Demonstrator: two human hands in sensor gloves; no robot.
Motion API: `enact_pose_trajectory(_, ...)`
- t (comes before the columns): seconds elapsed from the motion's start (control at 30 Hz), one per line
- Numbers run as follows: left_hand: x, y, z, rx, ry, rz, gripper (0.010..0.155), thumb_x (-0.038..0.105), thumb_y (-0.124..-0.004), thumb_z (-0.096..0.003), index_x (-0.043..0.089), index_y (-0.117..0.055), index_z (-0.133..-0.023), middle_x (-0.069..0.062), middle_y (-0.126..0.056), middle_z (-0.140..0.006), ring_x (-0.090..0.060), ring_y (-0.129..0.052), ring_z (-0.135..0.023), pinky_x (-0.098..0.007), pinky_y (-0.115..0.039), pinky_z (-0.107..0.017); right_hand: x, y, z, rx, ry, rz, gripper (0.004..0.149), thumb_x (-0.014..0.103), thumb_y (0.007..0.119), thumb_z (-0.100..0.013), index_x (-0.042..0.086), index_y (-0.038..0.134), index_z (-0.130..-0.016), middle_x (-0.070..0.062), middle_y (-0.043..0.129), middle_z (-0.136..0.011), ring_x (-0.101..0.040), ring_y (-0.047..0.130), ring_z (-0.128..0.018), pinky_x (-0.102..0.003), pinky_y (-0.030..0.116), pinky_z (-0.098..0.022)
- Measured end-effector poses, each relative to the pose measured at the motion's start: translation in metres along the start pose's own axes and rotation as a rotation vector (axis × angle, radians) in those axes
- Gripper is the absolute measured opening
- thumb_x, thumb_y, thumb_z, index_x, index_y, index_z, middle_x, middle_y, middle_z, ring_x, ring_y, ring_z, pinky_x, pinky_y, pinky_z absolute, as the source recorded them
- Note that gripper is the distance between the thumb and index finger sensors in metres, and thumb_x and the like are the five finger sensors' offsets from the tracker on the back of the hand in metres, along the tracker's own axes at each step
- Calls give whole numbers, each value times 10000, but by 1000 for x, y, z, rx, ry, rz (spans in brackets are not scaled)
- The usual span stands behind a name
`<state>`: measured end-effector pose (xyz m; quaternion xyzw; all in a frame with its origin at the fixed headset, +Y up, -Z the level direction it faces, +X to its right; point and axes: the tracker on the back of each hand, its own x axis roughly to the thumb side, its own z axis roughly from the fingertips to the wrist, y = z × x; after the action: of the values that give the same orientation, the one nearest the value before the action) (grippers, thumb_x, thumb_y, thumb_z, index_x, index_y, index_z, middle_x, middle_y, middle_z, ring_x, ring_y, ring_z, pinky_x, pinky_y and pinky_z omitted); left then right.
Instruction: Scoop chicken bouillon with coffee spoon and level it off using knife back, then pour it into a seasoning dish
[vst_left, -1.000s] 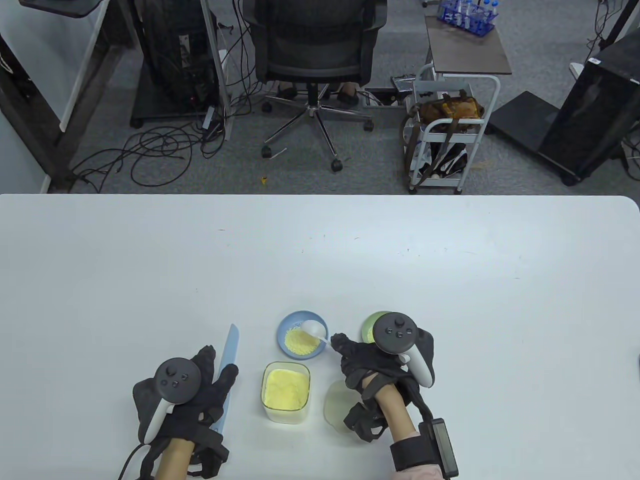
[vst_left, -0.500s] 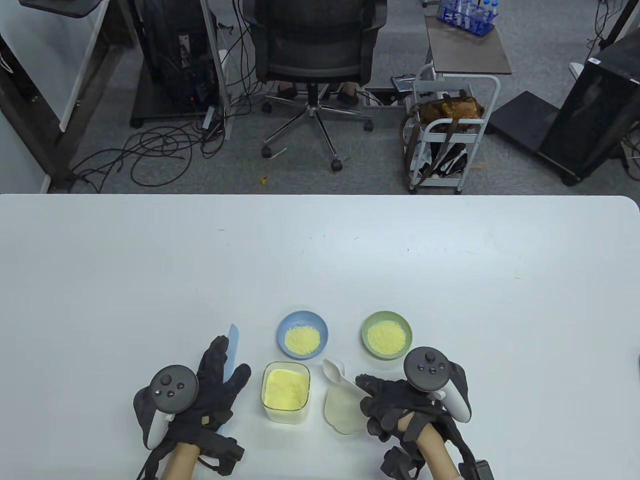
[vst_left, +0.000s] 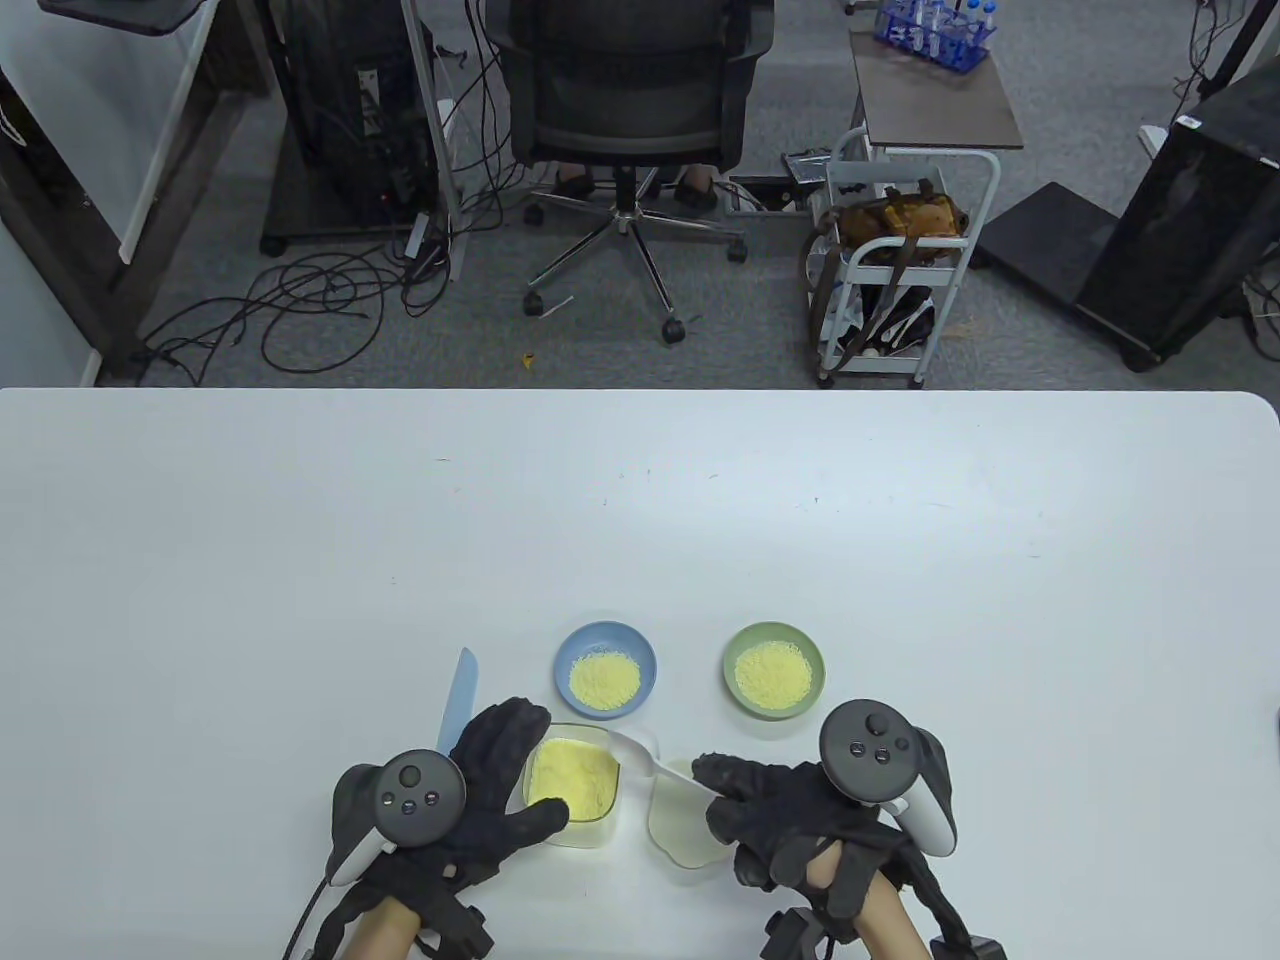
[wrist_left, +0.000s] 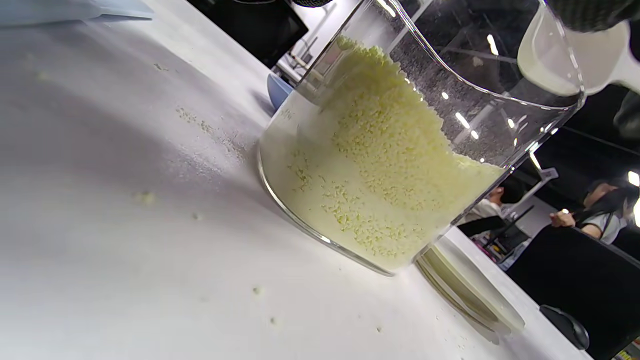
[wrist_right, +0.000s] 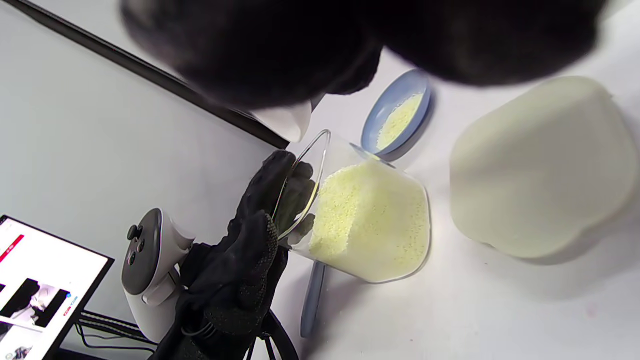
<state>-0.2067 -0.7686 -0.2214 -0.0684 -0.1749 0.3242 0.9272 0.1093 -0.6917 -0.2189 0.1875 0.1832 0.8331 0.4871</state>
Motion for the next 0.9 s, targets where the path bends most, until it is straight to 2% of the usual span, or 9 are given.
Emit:
enact_pose_trajectory(0.4,0,1,0,-31,11,13,938,746,-693,-365,330,-301,-1109,-111,-386,-1201,-400,-392,-1126,-614,-406,-758,35,28,-55,-76,7,416,389,175,874,-302,74,829,-675,-279,849,-557,-170,933,-176,-397,832,-115)
enact_pose_trajectory(0.53,0,1,0,-40,12,22,937,745,-693,-368,332,-291,-1108,-114,-392,-1199,-403,-398,-1124,-615,-409,-757,43,39,-66,-36,20,527,380,169,886,-282,86,849,-651,-274,856,-552,-167,931,-163,-393,830,-105)
enact_pose_trajectory(0.67,-1,1,-1,-42,14,22,942,746,-696,-362,334,-288,-1105,-116,-397,-1196,-402,-402,-1123,-614,-412,-756,52,44,-71,-3,62,572,377,149,889,-272,51,860,-636,-281,875,-524,-143,935,-102,-372,841,-56)
enact_pose_trajectory(0.73,-1,1,-1,-43,17,21,940,747,-695,-362,338,-290,-1105,-120,-395,-1197,-404,-400,-1123,-614,-410,-756,53,46,-74,57,81,597,376,157,884,-275,54,856,-635,-265,893,-508,-115,939,-73,-353,852,-35)
enact_pose_trajectory(0.9,-1,1,-1,-43,20,18,939,745,-696,-361,338,-290,-1104,-124,-393,-1195,-405,-398,-1121,-613,-407,-757,46,53,-79,164,141,459,374,148,850,-312,-21,806,-643,-285,929,-415,-45,938,16,-307,871,45)
